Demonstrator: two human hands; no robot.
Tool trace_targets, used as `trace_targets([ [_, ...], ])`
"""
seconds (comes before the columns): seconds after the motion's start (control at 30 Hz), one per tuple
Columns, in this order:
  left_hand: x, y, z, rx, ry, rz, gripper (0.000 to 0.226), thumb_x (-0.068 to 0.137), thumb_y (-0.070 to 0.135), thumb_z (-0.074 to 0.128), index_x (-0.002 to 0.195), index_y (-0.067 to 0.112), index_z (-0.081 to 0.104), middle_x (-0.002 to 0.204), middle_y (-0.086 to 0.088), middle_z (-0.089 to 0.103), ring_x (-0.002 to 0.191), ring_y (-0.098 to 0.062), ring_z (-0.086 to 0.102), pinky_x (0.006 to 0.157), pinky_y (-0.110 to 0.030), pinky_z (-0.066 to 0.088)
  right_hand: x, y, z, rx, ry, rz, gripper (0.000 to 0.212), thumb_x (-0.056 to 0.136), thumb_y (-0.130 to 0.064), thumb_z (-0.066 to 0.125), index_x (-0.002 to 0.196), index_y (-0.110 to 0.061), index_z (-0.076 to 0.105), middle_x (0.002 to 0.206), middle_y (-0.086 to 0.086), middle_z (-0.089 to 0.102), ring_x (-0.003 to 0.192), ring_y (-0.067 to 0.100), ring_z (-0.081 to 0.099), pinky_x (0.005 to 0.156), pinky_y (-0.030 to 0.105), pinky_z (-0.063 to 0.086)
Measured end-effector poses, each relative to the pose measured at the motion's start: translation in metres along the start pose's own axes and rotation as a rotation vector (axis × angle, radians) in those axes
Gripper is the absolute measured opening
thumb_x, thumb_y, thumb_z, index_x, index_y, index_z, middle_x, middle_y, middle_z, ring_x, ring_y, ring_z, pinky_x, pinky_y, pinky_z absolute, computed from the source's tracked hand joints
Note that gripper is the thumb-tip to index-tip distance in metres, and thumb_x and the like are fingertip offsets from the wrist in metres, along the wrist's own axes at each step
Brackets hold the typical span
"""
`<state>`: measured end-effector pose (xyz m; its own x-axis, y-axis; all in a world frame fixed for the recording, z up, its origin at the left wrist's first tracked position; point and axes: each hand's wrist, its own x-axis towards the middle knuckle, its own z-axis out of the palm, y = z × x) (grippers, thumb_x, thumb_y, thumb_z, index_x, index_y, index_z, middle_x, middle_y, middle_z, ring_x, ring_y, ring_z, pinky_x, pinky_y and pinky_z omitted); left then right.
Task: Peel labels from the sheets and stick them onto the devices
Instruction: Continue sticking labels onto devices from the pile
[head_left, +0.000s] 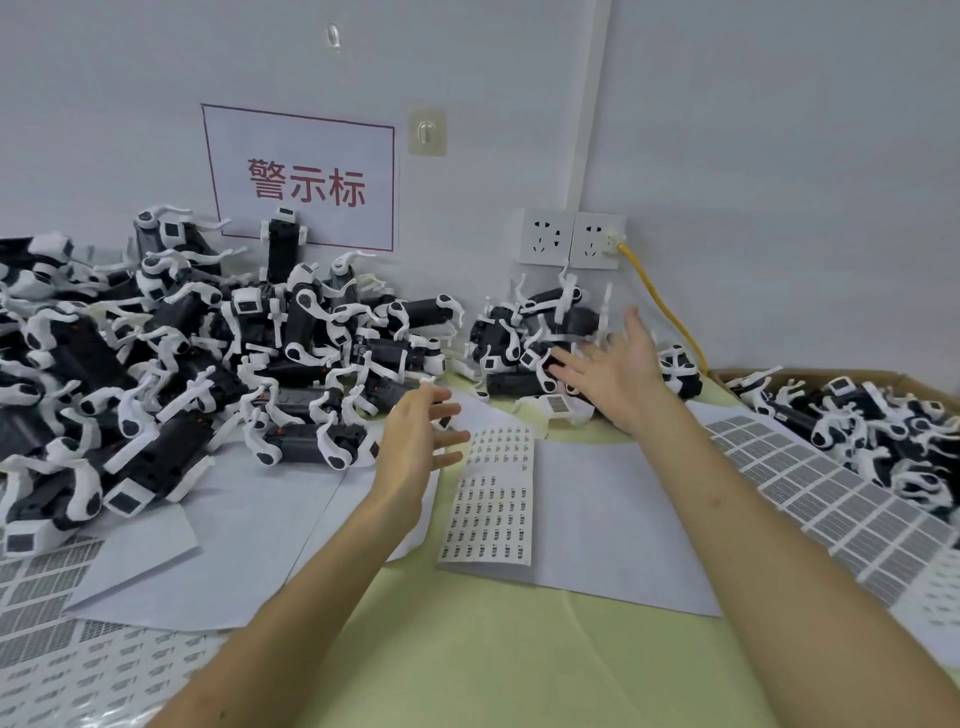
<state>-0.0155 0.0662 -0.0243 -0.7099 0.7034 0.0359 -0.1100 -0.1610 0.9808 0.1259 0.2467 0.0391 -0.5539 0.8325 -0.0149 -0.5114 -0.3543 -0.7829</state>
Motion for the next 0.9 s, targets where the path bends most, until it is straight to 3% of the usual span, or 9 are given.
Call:
trace_targets([
  [0.1, -0.003, 0.0, 0.001, 0.058, 0.002, 0.027, 0.029, 0.11, 0.036, 0.042, 0.119, 0.018, 0.064, 0.118, -0.002, 0.071, 0.102, -0.029, 0.073, 0.091, -0.045, 0.059, 0.007, 0.002, 0.007, -0.672, 0.041, 0.026, 0.053, 0.107, -0.048, 0.044, 0.154, -0.024, 0.036, 0.161, 0.011, 0.037, 0.131, 0.035, 0.057, 0.113, 0.056, 0.042],
  [0.23, -0.003, 0.0, -0.002, 0.171, 0.019, 0.159, 0.017, 0.106, 0.024, 0.054, 0.118, 0.019, 0.065, 0.115, -0.001, 0.071, 0.103, -0.019, 0.071, 0.089, -0.041, 0.056, -0.02, 0.037, -0.002, -1.042, -0.216, -0.098, 0.024, 0.106, -0.023, 0.053, 0.124, -0.019, 0.068, 0.118, 0.003, 0.074, 0.093, 0.022, 0.076, 0.09, 0.04, 0.06],
  [0.33, -0.004, 0.002, -0.007, 0.31, 0.094, 0.376, 0.018, 0.101, 0.013, 0.06, 0.118, 0.017, 0.065, 0.106, 0.009, 0.071, 0.095, -0.002, 0.066, 0.079, -0.024, 0.053, -0.044, 0.062, -0.013, -1.129, -0.313, -0.264, 0.023, 0.104, -0.016, 0.056, 0.099, -0.022, 0.077, 0.088, 0.001, 0.079, 0.073, 0.018, 0.075, 0.068, 0.024, 0.057],
  [0.37, -0.003, 0.003, -0.009, 0.383, 0.146, 0.446, 0.02, 0.098, 0.011, 0.061, 0.117, 0.017, 0.066, 0.105, 0.011, 0.07, 0.095, -0.002, 0.065, 0.08, -0.025, 0.051, -0.048, 0.069, -0.018, -1.143, -0.292, -0.328, 0.024, 0.103, -0.013, 0.057, 0.095, -0.022, 0.077, 0.082, 0.001, 0.078, 0.067, 0.018, 0.073, 0.063, 0.022, 0.054],
  [0.47, 0.006, 0.005, -0.02, 0.727, 0.387, 0.604, 0.033, 0.089, 0.01, 0.066, 0.121, 0.018, 0.066, 0.117, 0.005, 0.069, 0.114, -0.022, 0.058, 0.095, -0.041, 0.046, -0.054, 0.082, -0.033, -1.187, -0.2, -0.466, 0.025, 0.101, -0.007, 0.06, 0.09, -0.022, 0.076, 0.069, 0.001, 0.074, 0.056, 0.02, 0.067, 0.057, 0.025, 0.054],
  [0.57, 0.017, 0.006, -0.035, 0.983, 0.433, 0.479, 0.053, 0.089, 0.017, 0.068, 0.141, 0.022, 0.056, 0.142, 0.0, 0.058, 0.136, -0.027, 0.043, 0.108, -0.047, 0.033, -0.053, 0.078, -0.044, -1.234, -0.136, -0.509, 0.027, 0.1, -0.006, 0.06, 0.087, -0.024, 0.075, 0.064, -0.002, 0.071, 0.05, 0.017, 0.061, 0.056, 0.031, 0.052],
  [0.67, 0.026, 0.003, -0.05, 1.155, 0.407, 0.302, 0.055, 0.092, 0.017, 0.063, 0.146, 0.023, 0.052, 0.146, -0.005, 0.055, 0.137, -0.031, 0.042, 0.111, -0.05, 0.029, -0.053, 0.076, -0.048, -1.227, -0.117, -0.53, 0.025, 0.099, -0.006, 0.06, 0.088, -0.022, 0.076, 0.063, -0.002, 0.07, 0.05, 0.012, 0.056, 0.054, 0.025, 0.047],
  [0.77, 0.032, 0.005, -0.064, 1.098, 0.387, 0.268, 0.047, 0.093, 0.006, 0.057, 0.139, 0.017, 0.06, 0.135, -0.011, 0.06, 0.123, -0.035, 0.054, 0.102, -0.05, 0.044, -0.055, 0.079, -0.046, -1.231, -0.142, -0.538, 0.027, 0.099, -0.007, 0.06, 0.086, -0.025, 0.075, 0.062, -0.003, 0.069, 0.048, 0.007, 0.055, 0.052, 0.021, 0.046],
  [0.9, 0.034, 0.006, -0.071, 0.763, 0.325, 0.253, 0.036, 0.094, -0.005, 0.049, 0.119, 0.013, 0.068, 0.114, -0.009, 0.068, 0.091, -0.026, 0.064, 0.071, -0.038, 0.052, -0.057, 0.084, -0.039, -1.238, -0.188, -0.558, 0.031, 0.099, -0.007, 0.061, 0.083, -0.031, 0.073, 0.06, -0.003, 0.068, 0.048, 0.003, 0.058, 0.054, 0.014, 0.044],
])
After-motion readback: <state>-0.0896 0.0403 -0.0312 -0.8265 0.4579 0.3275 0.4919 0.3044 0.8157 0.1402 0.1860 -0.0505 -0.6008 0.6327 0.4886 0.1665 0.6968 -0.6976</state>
